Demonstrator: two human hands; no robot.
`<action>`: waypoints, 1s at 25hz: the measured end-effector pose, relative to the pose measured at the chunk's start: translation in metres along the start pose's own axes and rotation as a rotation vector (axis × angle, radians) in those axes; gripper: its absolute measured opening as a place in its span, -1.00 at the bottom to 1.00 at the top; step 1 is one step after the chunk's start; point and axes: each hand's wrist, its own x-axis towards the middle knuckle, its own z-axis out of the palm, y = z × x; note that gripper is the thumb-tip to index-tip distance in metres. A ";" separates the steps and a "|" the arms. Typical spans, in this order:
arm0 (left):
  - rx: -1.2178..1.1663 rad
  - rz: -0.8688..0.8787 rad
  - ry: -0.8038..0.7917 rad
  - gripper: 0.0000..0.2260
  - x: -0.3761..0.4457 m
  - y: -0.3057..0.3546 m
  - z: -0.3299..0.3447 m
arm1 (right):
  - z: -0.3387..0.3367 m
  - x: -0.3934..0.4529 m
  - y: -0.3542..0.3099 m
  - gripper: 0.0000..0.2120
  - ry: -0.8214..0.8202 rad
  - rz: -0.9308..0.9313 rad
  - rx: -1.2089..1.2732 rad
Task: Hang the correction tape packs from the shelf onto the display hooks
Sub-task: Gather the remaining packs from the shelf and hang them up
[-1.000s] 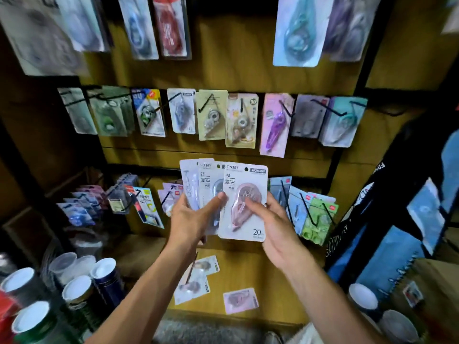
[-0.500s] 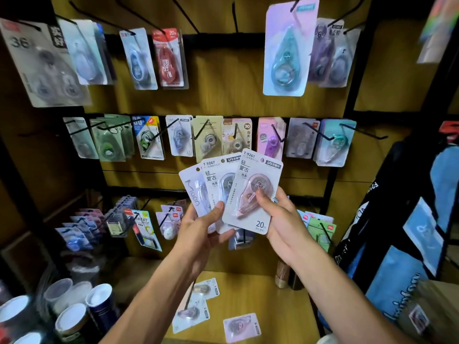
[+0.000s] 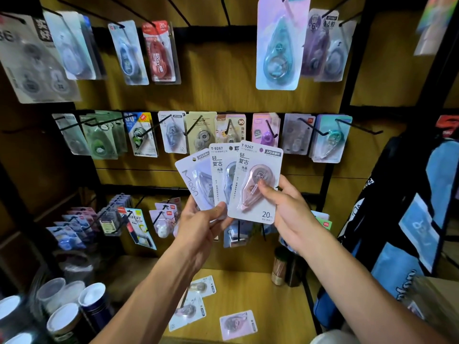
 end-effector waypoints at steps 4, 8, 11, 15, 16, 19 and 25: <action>0.009 0.036 0.061 -0.65 0.002 0.002 0.000 | -0.004 0.000 -0.003 -0.75 0.103 0.011 -0.210; -0.009 0.038 0.149 -0.71 0.004 0.004 -0.003 | -0.015 -0.002 -0.010 -0.78 0.143 -0.018 -0.271; -0.032 0.033 0.180 -0.70 0.006 0.004 -0.002 | -0.025 -0.002 -0.015 -0.79 0.147 -0.028 -0.225; -0.034 0.034 0.191 -0.68 0.007 0.002 0.000 | -0.032 -0.004 -0.017 -0.77 0.145 -0.042 -0.242; -0.036 0.037 0.194 -0.68 0.007 0.002 -0.001 | -0.034 -0.006 -0.016 -0.77 0.141 -0.039 -0.256; -0.048 0.047 0.217 -0.74 0.007 0.003 -0.003 | -0.039 -0.010 -0.010 -0.71 0.123 -0.007 -0.317; -0.085 0.066 0.287 -0.74 0.005 0.009 -0.019 | -0.023 -0.007 0.004 -0.79 0.100 0.013 -0.372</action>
